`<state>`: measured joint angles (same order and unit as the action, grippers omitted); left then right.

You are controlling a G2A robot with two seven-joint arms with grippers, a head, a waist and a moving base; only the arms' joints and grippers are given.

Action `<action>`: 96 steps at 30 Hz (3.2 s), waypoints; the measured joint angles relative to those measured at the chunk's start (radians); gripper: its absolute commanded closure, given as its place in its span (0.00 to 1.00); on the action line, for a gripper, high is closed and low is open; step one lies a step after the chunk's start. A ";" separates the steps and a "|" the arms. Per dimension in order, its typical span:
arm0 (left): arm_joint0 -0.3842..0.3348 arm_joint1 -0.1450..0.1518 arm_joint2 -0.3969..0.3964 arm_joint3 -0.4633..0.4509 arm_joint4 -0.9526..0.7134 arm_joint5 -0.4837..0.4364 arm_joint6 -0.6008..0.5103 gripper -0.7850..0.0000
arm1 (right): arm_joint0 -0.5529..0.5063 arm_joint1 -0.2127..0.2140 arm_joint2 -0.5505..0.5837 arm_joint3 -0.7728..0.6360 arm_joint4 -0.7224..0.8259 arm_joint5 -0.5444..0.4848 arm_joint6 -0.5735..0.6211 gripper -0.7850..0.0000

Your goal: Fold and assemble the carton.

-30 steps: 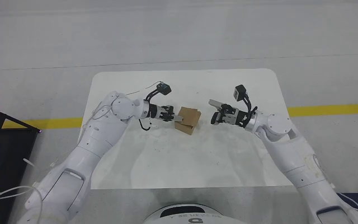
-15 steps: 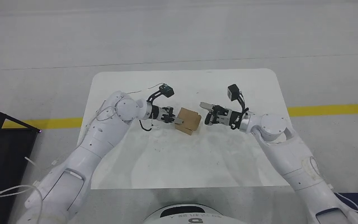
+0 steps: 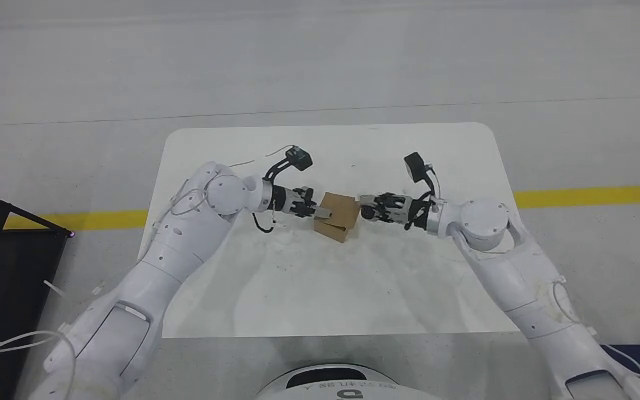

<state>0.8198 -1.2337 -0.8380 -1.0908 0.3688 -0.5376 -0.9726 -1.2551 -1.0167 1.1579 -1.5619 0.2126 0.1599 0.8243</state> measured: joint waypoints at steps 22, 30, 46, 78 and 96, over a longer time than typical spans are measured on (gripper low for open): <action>-0.007 -0.008 0.027 0.033 -0.018 0.006 0.035 0.19 | 0.098 -0.018 -0.122 0.024 -0.122 0.131 0.071 1.00; -0.009 -0.009 0.030 0.037 -0.024 0.004 0.044 0.16 | 0.139 -0.030 -0.154 0.072 -0.109 0.139 0.079 1.00; -0.010 -0.005 0.024 0.049 -0.026 0.005 0.046 0.14 | 0.075 -0.020 -0.094 0.034 -0.089 0.056 0.030 1.00; -0.012 -0.015 0.045 0.078 -0.025 0.012 0.095 0.24 | 0.206 -0.064 -0.220 0.144 -0.113 0.155 0.059 1.00; -0.006 -0.012 0.024 0.072 -0.048 -0.008 0.117 0.00 | 0.204 -0.065 -0.196 0.163 -0.100 0.163 0.046 0.74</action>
<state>0.8133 -1.2453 -0.8135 -1.0192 0.3212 -0.5459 -0.8559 -1.0512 -1.0816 0.9619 -1.3992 0.1124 0.3226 0.8706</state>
